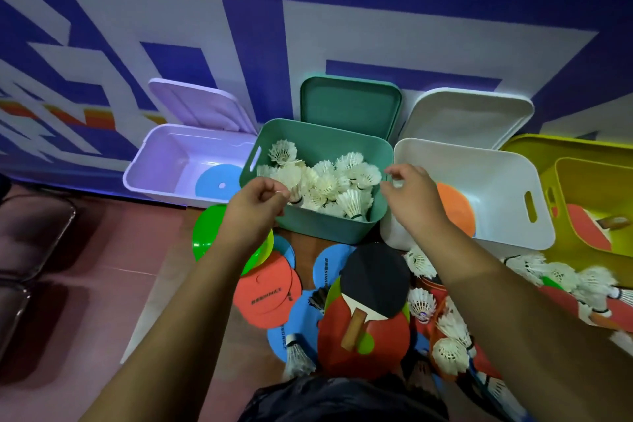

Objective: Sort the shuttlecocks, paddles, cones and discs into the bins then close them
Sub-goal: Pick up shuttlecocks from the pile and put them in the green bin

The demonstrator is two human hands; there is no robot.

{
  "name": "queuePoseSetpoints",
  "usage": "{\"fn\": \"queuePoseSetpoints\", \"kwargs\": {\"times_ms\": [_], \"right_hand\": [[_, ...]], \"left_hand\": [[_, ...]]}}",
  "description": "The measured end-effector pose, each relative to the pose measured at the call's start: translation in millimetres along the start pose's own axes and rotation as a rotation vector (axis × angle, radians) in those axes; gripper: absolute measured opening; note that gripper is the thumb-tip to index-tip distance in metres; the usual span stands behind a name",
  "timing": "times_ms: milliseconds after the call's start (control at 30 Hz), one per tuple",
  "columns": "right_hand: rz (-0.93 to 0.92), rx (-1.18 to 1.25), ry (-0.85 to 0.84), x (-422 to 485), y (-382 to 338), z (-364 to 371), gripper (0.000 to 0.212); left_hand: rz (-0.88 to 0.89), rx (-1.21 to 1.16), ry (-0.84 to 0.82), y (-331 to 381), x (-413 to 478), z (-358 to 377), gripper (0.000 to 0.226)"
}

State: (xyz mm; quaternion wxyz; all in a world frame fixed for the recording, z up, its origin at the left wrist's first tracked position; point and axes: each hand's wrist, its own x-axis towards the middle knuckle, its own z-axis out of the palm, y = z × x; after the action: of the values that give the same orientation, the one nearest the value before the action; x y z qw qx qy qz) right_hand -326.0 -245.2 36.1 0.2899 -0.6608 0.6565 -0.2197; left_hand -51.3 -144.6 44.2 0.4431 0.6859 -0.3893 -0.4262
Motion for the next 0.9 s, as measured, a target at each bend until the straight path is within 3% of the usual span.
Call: {"fn": "queuePoseSetpoints", "kwargs": {"times_ms": [167,333,533,633,733,900], "right_hand": [[0.001,-0.043,-0.056,-18,5,19,0.019],[-0.013,-0.029,-0.089,-33,8,26,0.020],[-0.034,-0.007,-0.070,-39,7,22,0.018],[-0.046,0.000,-0.078,-42,6,20,0.016],[-0.047,0.034,-0.092,-46,6,21,0.016],[-0.071,0.077,-0.118,-56,8,27,0.016]], "left_hand": [[-0.004,-0.031,0.055,-4,34,-18,0.008],[0.021,-0.034,0.103,-6,56,-20,0.012],[0.147,0.499,0.156,-17,66,-25,0.008],[0.115,0.771,0.113,-26,66,-30,0.026],[0.120,0.766,0.149,-30,60,-27,0.039],[0.092,0.737,0.179,-34,43,-24,0.033]]}}
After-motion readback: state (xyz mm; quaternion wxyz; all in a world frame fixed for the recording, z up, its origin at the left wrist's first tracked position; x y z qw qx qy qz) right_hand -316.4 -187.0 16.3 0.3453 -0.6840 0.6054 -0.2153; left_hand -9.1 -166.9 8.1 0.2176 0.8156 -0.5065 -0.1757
